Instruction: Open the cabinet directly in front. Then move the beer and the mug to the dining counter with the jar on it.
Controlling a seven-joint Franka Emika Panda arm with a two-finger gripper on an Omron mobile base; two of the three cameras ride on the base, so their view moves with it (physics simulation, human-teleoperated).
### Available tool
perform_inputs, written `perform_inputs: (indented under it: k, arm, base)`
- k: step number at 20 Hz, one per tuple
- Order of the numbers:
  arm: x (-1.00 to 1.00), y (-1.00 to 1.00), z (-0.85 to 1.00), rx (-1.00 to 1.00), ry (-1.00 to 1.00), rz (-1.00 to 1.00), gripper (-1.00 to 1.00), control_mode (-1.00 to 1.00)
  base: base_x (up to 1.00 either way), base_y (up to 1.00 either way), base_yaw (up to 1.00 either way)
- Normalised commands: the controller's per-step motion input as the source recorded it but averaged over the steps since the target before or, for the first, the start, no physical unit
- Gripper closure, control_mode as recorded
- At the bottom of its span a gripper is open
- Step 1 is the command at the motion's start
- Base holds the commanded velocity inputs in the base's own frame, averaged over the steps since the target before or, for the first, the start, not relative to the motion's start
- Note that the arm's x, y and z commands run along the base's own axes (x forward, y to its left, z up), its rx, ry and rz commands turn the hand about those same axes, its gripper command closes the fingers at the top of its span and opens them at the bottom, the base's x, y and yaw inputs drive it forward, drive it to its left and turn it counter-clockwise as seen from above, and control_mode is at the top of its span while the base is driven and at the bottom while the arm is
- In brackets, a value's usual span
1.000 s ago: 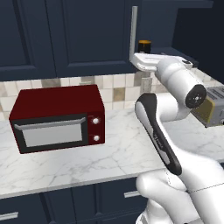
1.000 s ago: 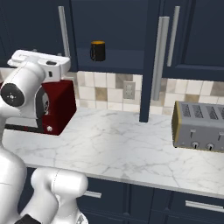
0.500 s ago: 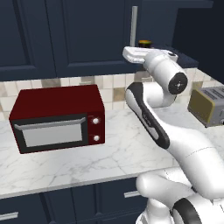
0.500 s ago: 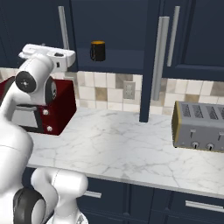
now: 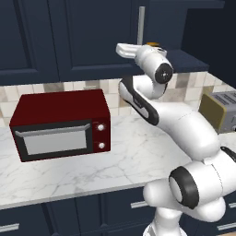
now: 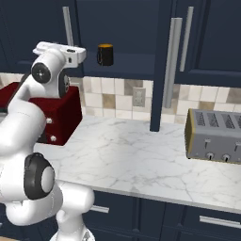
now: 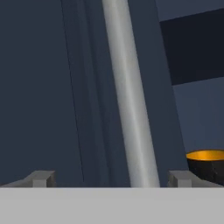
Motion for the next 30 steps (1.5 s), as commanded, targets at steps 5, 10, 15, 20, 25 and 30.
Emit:
perform_inputs:
  k: [5,10,15,20,25,30]
  arm:
    - [0.96,0.00,0.06,0.00,0.15,0.00,-1.00,-1.00]
    - [1.00,0.00,0.01,0.00,0.16,0.00,-1.00,-1.00]
    - [0.92,0.03,-0.34,0.00,0.06,0.00,1.00,-1.00]
    - [0.43,0.04,-0.14,-0.01,0.04,0.00,1.00,-1.00]
    - [0.00,0.00,0.00,0.00,0.00,0.00,1.00,-1.00]
    - [-0.02,0.00,0.00,0.00,0.00,0.00,1.00,-1.00]
  base:
    - [0.00,0.00,0.00]
    - [0.00,0.00,0.00]
    - [0.00,0.00,0.00]
    - [0.00,0.00,0.00]
    - [0.00,0.00,0.00]
    - [0.00,0.00,0.00]
